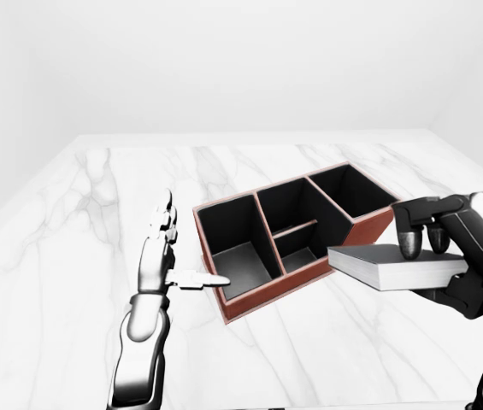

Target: Pick up the book and place it in the back compartment of the caddy.

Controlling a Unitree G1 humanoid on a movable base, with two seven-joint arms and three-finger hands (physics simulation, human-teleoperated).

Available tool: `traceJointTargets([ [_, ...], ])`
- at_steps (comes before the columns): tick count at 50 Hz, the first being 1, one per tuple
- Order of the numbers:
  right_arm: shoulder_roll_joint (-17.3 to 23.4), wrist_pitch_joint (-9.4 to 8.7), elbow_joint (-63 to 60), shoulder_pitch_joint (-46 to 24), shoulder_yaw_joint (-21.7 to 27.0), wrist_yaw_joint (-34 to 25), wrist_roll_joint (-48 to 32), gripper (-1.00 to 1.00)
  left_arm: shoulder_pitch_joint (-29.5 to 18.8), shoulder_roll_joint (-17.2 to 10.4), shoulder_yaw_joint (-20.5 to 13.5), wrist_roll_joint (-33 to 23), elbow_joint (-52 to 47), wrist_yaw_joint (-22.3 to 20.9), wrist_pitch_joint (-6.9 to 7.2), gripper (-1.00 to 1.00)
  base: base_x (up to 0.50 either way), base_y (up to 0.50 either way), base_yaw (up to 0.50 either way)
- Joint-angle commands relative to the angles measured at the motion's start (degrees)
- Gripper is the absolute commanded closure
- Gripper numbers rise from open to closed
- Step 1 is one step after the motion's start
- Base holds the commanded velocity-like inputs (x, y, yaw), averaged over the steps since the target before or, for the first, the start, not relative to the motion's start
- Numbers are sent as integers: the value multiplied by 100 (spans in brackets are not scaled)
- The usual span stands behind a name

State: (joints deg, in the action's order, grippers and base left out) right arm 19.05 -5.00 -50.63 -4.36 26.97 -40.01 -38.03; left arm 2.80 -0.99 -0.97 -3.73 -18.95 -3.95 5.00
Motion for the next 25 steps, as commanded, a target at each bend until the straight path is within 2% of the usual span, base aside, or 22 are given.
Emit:
traceJointTargets([
  [1,-61,0,-261,-203,-313,1,-184,100,11,3,4,-2,-16,0,0,-100,0,0,0],
  [25,-338,0,-268,-643,-1248,1,-801,100,2,5,15,-5,52,3,0,-100,0,0,0],
])
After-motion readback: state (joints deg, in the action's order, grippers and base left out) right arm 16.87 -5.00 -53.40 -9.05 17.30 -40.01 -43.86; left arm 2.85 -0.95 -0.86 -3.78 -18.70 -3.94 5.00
